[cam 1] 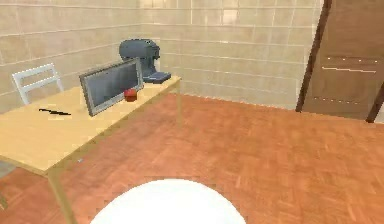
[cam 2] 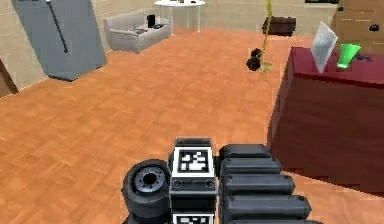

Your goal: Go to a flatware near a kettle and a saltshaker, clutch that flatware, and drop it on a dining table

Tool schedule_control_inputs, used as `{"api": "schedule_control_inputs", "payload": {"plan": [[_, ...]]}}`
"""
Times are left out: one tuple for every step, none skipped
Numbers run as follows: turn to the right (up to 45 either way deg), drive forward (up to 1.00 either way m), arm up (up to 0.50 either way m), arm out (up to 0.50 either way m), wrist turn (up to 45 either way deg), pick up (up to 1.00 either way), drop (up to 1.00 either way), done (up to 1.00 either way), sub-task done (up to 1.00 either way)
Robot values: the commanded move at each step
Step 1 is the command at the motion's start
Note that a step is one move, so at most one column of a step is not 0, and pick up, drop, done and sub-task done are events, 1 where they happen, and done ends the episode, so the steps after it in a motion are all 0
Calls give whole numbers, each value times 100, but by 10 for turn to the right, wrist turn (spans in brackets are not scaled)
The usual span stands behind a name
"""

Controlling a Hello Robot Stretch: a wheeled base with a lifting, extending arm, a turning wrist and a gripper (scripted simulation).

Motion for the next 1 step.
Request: {"api": "schedule_control_inputs", "payload": {"plan": [[0, 100, 0, 0, 0, 0, 0, 0, 0]]}}
